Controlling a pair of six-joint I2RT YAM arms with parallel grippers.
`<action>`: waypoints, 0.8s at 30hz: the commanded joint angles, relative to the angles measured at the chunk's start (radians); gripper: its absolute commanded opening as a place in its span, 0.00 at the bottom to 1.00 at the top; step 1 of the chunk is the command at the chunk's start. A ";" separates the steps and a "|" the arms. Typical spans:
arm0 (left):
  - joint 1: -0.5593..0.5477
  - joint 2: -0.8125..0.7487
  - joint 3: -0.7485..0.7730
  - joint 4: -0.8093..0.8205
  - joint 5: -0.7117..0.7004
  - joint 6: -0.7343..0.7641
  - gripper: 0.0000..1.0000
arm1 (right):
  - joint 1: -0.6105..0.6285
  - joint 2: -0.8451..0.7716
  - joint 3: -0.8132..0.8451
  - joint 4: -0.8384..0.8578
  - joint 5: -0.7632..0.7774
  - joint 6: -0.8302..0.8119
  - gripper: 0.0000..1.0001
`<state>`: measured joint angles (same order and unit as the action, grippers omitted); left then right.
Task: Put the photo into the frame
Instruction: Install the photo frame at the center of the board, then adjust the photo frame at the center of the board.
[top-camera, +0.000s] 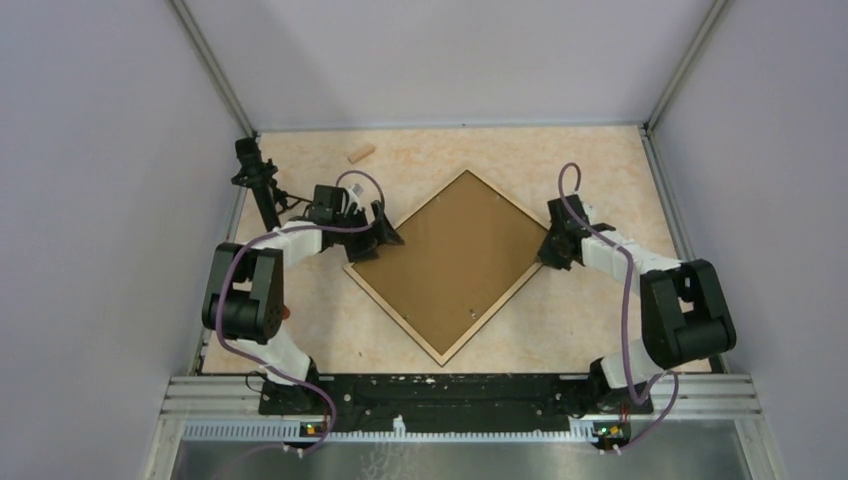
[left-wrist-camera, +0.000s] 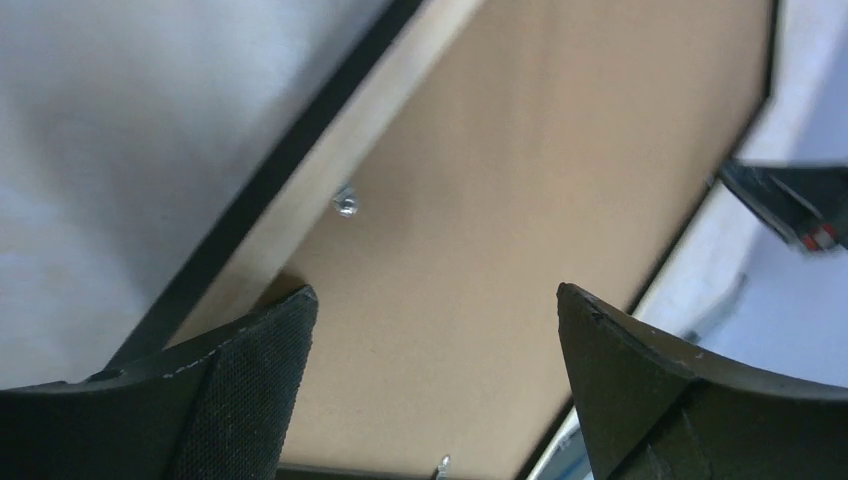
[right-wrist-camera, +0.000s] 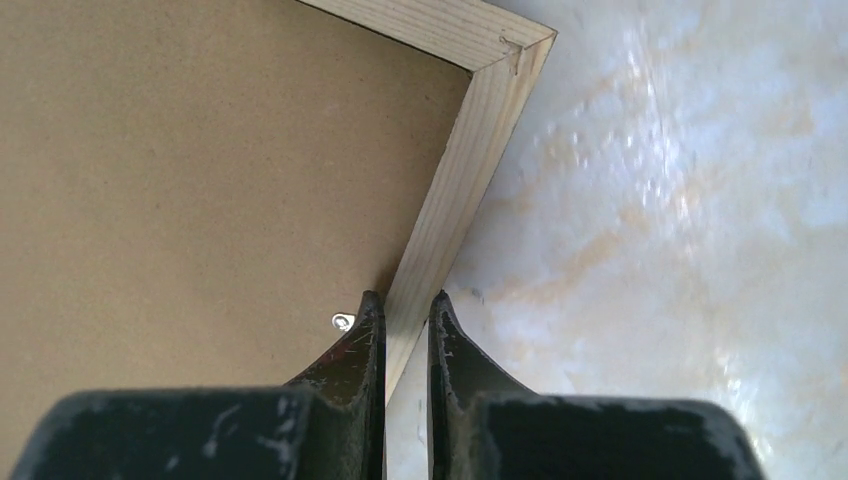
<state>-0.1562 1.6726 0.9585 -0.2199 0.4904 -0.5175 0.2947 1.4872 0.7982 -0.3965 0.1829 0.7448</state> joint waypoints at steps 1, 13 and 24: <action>-0.014 0.021 -0.204 -0.048 0.084 -0.023 0.98 | -0.066 0.044 0.026 0.191 -0.237 -0.317 0.00; -0.192 -0.414 -0.479 -0.083 0.157 -0.117 0.98 | -0.070 0.234 0.352 0.052 -0.287 -0.462 0.41; -0.160 -0.492 -0.198 -0.189 -0.148 0.021 0.98 | 0.053 0.068 0.276 -0.159 -0.191 -0.377 0.78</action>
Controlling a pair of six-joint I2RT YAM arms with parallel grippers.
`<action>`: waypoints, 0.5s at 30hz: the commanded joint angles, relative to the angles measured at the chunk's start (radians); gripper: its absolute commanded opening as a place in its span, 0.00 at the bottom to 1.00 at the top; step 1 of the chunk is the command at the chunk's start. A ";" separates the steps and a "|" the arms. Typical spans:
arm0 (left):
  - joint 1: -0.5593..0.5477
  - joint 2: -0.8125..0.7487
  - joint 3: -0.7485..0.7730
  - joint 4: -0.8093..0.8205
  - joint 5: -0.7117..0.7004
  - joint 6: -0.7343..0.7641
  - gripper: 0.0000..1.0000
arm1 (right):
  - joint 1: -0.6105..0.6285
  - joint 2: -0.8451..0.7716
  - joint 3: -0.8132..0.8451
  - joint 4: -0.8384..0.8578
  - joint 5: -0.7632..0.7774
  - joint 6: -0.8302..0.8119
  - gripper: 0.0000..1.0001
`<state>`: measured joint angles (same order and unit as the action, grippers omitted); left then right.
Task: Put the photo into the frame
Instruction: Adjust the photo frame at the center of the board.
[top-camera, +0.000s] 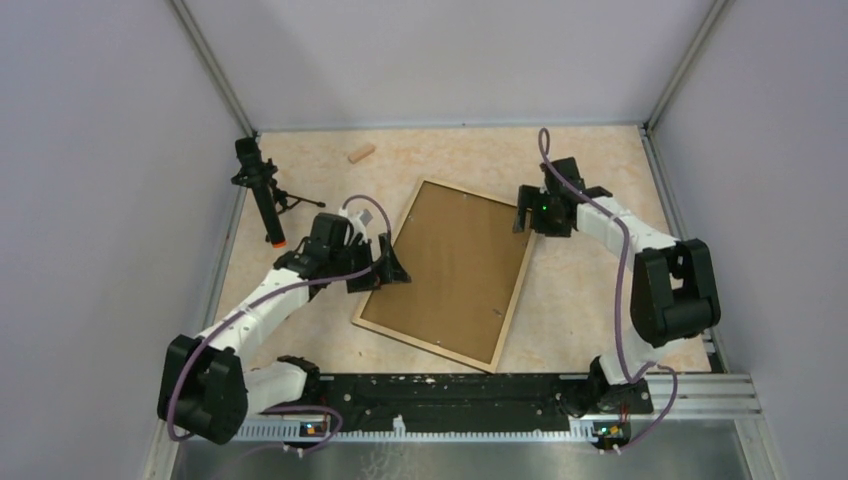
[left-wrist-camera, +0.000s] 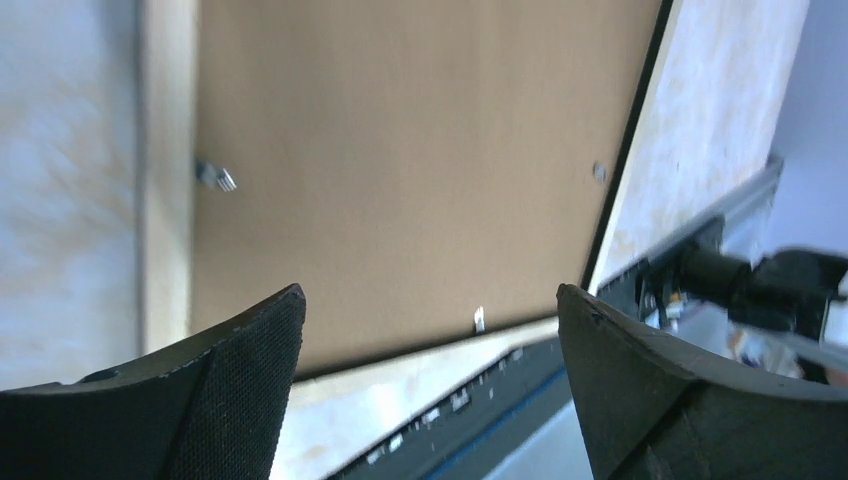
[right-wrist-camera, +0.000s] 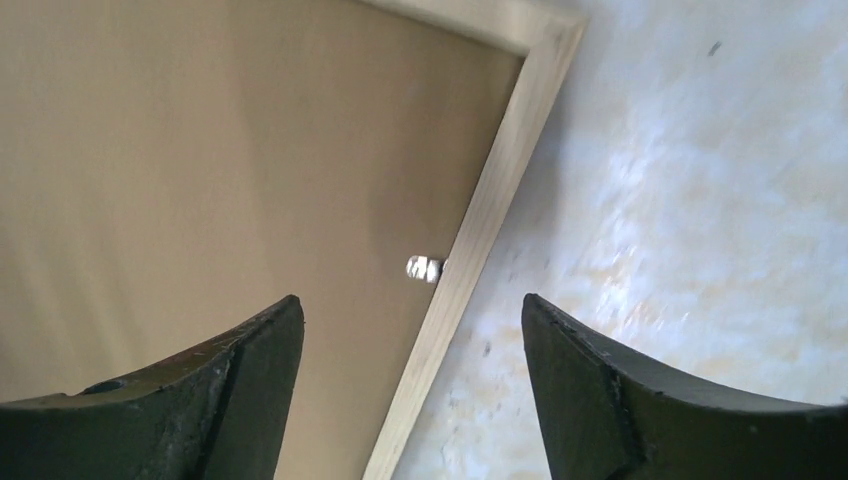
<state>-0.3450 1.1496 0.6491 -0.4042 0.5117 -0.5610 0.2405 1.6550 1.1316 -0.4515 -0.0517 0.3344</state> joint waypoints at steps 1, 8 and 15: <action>0.039 0.056 0.133 0.006 -0.198 0.071 0.98 | 0.133 -0.114 -0.078 -0.128 0.083 0.068 0.79; 0.117 0.305 0.235 0.059 -0.134 0.081 0.98 | 0.280 -0.224 -0.244 -0.116 0.054 0.260 0.77; 0.132 0.410 0.205 0.105 -0.053 0.067 0.98 | 0.375 -0.218 -0.290 -0.108 0.055 0.206 0.70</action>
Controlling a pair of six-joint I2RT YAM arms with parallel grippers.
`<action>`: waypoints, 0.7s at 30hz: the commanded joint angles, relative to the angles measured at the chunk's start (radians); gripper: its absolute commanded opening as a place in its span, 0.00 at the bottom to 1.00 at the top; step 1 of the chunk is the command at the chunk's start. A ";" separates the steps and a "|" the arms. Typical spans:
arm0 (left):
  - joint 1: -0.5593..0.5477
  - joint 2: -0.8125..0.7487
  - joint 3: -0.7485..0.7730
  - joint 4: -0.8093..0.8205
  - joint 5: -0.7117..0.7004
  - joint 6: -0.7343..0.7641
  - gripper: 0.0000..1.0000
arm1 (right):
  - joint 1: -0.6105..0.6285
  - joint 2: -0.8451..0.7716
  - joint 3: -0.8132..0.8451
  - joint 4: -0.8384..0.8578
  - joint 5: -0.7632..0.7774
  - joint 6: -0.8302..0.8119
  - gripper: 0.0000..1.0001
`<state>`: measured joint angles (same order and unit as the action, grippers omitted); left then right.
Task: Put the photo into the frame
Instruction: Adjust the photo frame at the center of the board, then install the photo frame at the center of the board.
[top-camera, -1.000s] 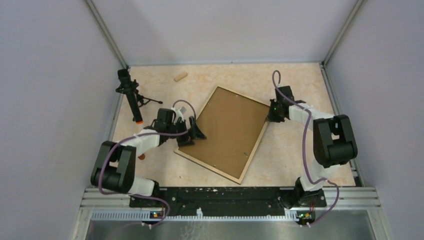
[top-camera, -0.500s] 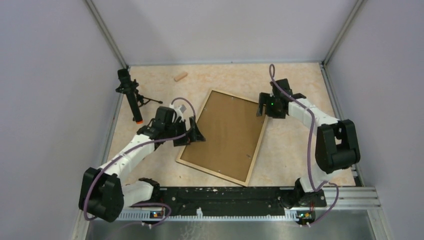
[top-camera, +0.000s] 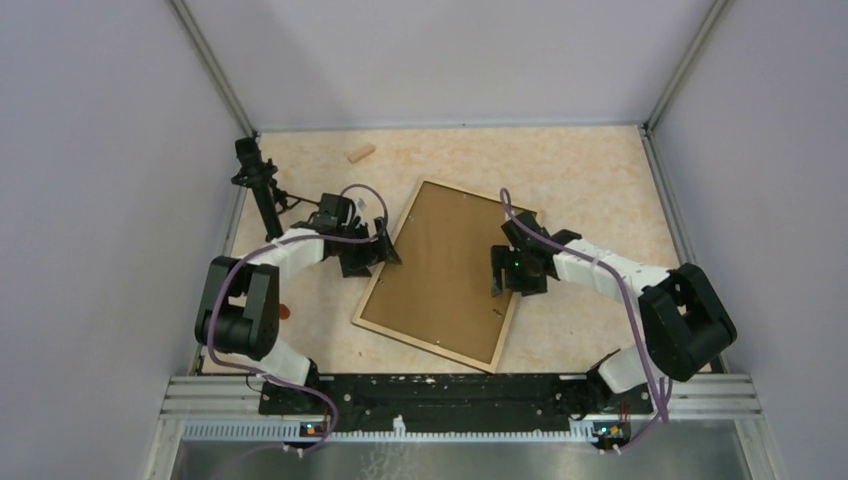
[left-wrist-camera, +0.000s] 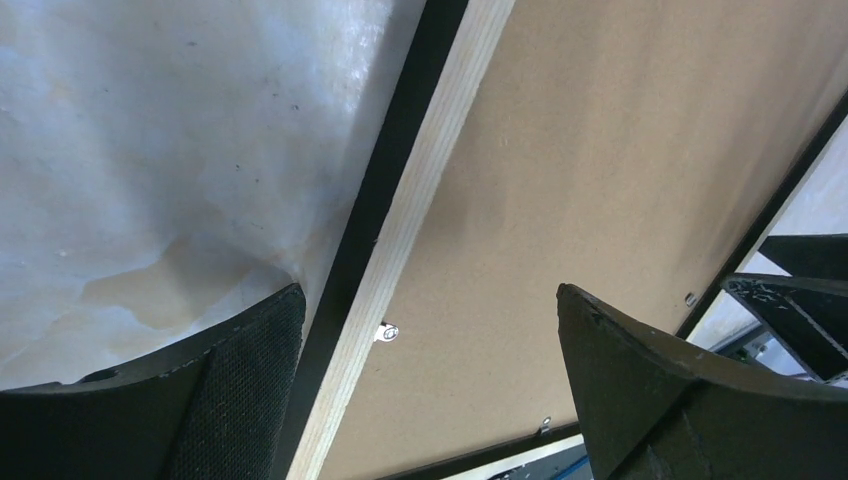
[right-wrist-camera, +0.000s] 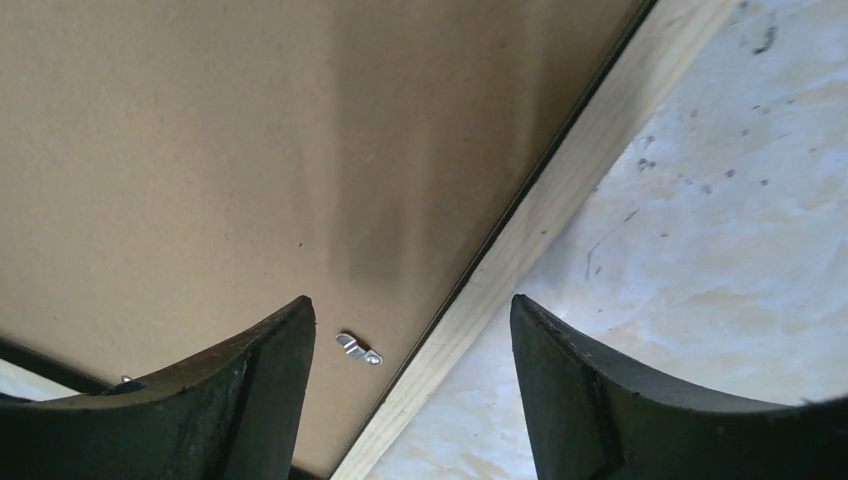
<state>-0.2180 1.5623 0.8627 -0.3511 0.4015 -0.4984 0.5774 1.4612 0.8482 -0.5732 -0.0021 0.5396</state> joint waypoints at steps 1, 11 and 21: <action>0.005 0.000 -0.020 0.057 0.059 0.003 0.98 | 0.054 -0.022 -0.012 0.016 0.008 0.000 0.70; 0.005 0.000 -0.050 0.068 0.069 0.007 0.98 | 0.116 -0.004 -0.010 -0.007 0.058 0.015 0.59; 0.006 0.001 -0.053 0.073 0.079 0.007 0.98 | 0.154 -0.015 -0.038 -0.044 0.058 0.012 0.63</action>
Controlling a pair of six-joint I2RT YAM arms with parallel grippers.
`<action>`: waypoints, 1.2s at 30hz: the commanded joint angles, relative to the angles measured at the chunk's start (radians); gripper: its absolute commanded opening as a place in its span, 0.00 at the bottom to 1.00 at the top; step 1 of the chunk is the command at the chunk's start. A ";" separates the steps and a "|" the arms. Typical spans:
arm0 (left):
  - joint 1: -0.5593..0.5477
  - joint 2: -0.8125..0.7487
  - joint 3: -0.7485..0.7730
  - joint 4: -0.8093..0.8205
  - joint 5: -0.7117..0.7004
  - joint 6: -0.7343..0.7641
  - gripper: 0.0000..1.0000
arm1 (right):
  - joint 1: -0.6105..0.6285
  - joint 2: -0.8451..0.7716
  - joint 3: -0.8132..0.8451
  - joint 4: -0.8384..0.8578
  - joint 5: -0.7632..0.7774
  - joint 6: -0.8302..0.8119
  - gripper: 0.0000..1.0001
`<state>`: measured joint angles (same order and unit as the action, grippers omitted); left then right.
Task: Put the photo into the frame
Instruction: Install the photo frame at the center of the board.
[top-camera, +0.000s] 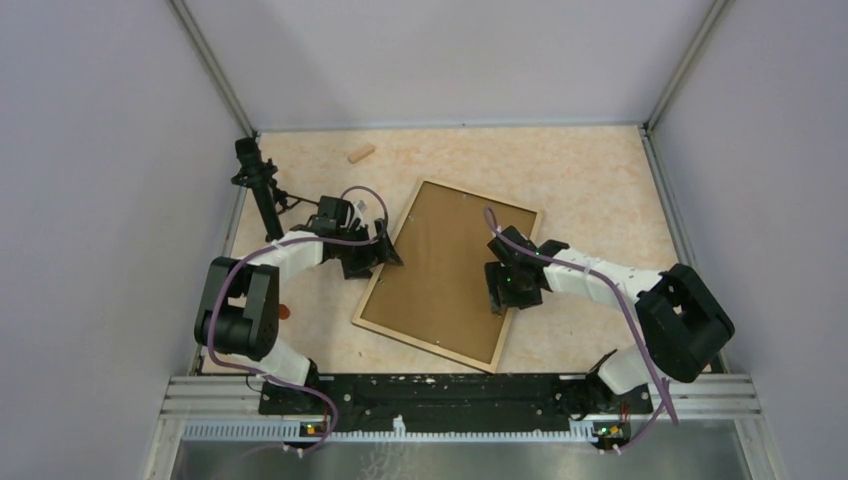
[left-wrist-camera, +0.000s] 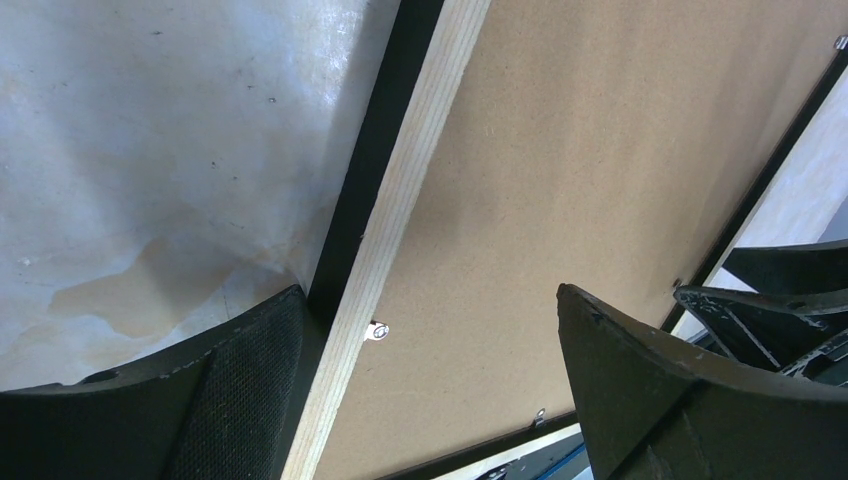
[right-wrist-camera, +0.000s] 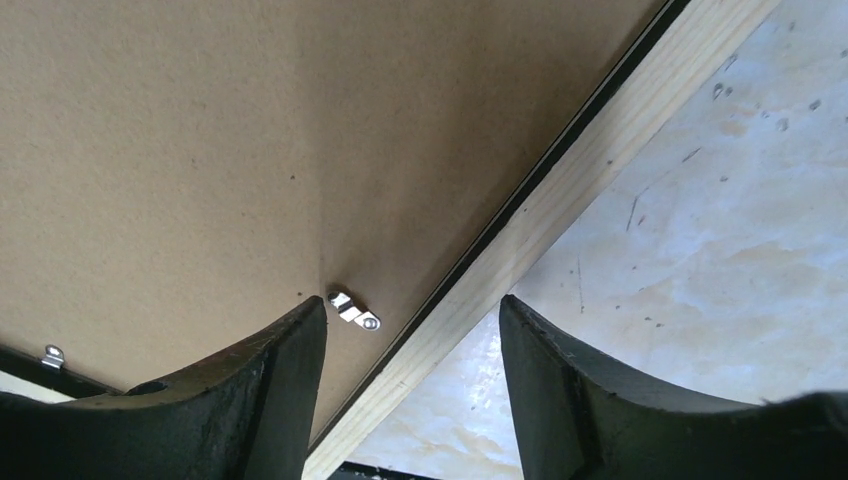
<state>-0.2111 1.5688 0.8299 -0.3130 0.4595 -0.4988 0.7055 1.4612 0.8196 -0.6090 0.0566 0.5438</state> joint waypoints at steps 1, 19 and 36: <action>-0.001 -0.005 -0.019 0.035 0.022 0.006 0.98 | 0.030 -0.011 -0.005 -0.015 0.008 0.008 0.62; -0.001 -0.008 -0.034 0.043 0.030 -0.002 0.98 | 0.054 0.059 -0.001 -0.028 0.082 0.233 0.11; -0.001 -0.045 -0.041 0.038 0.046 -0.002 0.98 | -0.011 -0.127 -0.020 0.070 0.065 0.214 0.64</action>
<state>-0.2039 1.5600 0.8097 -0.2707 0.4797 -0.4995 0.7330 1.4220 0.8097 -0.6643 0.1581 0.8120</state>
